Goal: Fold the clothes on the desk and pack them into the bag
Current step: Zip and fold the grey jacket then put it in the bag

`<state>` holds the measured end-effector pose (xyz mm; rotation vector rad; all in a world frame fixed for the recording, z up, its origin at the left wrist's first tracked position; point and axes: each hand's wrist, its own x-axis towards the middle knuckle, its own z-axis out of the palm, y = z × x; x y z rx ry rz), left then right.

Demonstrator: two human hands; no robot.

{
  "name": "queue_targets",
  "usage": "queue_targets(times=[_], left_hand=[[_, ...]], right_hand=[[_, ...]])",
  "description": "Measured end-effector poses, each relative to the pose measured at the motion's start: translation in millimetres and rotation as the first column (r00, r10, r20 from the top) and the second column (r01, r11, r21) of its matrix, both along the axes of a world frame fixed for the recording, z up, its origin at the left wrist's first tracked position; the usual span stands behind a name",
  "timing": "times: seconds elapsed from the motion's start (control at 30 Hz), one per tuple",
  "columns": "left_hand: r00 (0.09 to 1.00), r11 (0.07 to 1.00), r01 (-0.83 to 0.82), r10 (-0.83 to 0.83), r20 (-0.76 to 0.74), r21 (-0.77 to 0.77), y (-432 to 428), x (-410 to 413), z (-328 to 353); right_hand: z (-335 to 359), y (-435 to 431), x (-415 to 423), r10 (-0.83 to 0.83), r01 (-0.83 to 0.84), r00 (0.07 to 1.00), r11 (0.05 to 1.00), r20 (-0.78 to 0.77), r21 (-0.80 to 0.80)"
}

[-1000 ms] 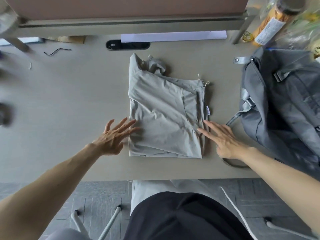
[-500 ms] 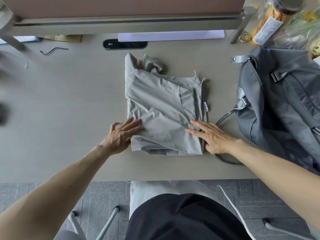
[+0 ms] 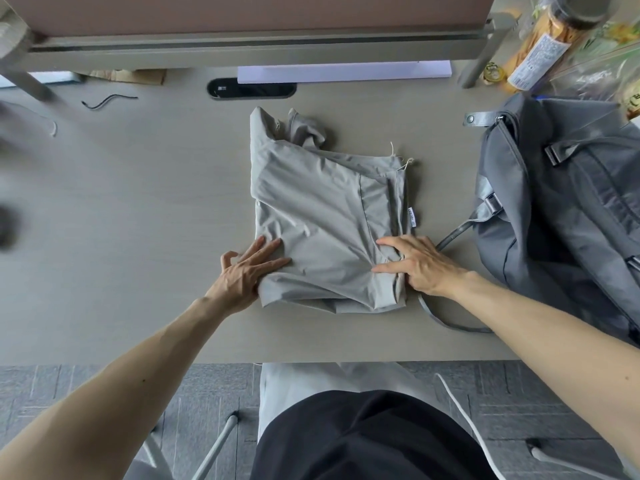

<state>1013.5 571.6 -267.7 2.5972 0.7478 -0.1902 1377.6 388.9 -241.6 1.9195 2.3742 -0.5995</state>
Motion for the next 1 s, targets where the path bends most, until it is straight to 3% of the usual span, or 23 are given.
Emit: queue_targets(times=[0.1, 0.17, 0.23, 0.3, 0.37, 0.43, 0.5, 0.53, 0.63, 0.7, 0.77, 0.9, 1.0], left_hand=[[1.000, 0.999, -0.014, 0.014, -0.018, -0.036, -2, -9, 5], [0.999, 0.999, -0.014, 0.016, 0.046, -0.044, -6, -19, 13], [0.986, 0.993, -0.066, 0.080, 0.146, -0.093, -10, -25, 22], [0.942, 0.962, -0.154, 0.212, 0.261, -0.225, -15, -26, 35], [0.853, 0.868, -0.274, 0.418, 0.313, -0.414, -16, -21, 48], [0.741, 0.729, -0.416, 0.619, 0.262, -0.544, -11, -12, 54], [0.641, 0.596, -0.544, 0.749, 0.166, -0.590, -3, 2, 61], [0.588, 0.522, -0.595, 0.801, 0.112, -0.611, 2, 11, 62], [0.470, 0.323, -0.672, 0.882, -0.046, -0.666, 26, 33, 54], [0.429, 0.244, -0.705, 0.894, -0.127, -0.666, 37, 42, 42], [0.393, 0.196, -0.730, 0.904, -0.167, -0.655, 42, 46, 29], [0.330, 0.141, -0.754, 0.926, -0.185, -0.642, 41, 56, 28], [0.311, 0.185, -0.816, 0.939, -0.147, -0.548, 40, 57, 31]], right_hand=[[4, -6, -8, -0.042, 0.051, 0.994, 0.995, -0.104, 0.085], [7, -13, -13, -0.111, 0.136, 0.975, 0.984, -0.193, 0.118], [14, -18, -20, -0.254, 0.281, 0.892, 0.959, -0.375, 0.019], [35, -19, -30, -0.519, 0.505, 0.651, 0.841, -0.553, -0.195], [51, -8, -38, -0.679, 0.643, 0.375, 0.681, -0.632, -0.351], [56, 5, -45, -0.695, 0.646, 0.109, 0.593, -0.711, -0.480], [66, 21, -48, -0.645, 0.540, -0.209, 0.551, -0.735, -0.637], [63, 29, -45, -0.635, 0.479, -0.306, 0.540, -0.709, -0.691], [55, 54, -39, -0.669, 0.364, -0.466, 0.451, -0.579, -0.815], [44, 66, -37, -0.675, 0.342, -0.510, 0.411, -0.534, -0.845], [37, 73, -39, -0.694, 0.368, -0.490, 0.384, -0.528, -0.847], [11, 76, -44, -0.815, 0.720, -0.232, 0.223, -0.530, -0.658], [2, 80, -44, -0.895, 0.877, -0.006, 0.210, -0.446, -0.433]])
